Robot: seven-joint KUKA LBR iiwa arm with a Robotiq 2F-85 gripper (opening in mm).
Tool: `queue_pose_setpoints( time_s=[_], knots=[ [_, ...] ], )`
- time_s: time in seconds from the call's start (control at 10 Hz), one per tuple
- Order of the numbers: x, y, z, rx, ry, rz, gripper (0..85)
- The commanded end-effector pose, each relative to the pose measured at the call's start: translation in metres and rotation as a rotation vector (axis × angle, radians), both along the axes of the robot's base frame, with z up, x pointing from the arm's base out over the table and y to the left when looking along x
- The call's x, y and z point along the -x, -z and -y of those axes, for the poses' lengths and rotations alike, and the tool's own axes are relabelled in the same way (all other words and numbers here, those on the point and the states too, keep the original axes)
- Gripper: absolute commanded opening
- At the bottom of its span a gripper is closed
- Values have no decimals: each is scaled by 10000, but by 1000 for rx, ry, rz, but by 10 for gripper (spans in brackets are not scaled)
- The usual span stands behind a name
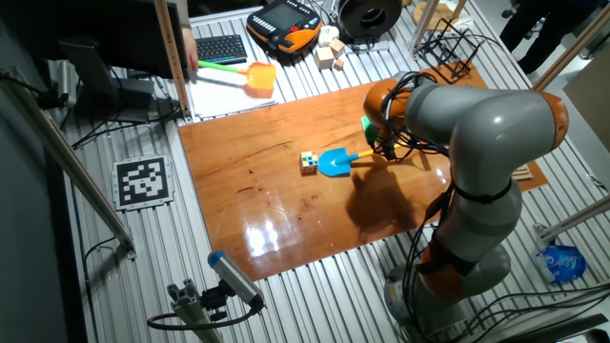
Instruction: Use a shovel to scoop up an object
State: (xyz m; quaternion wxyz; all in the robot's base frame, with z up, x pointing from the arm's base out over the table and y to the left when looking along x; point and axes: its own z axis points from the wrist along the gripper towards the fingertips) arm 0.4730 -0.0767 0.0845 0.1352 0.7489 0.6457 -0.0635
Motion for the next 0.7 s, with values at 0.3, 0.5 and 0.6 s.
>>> queue_pose_setpoints(
  time_s=[0.3,0.5,0.6],
  knots=[
    [-4,-24,0,37,31,15,0],
    [-4,-29,-2,39,39,9,0],
    [-3,-34,-9,39,41,8,0]
  ],
)
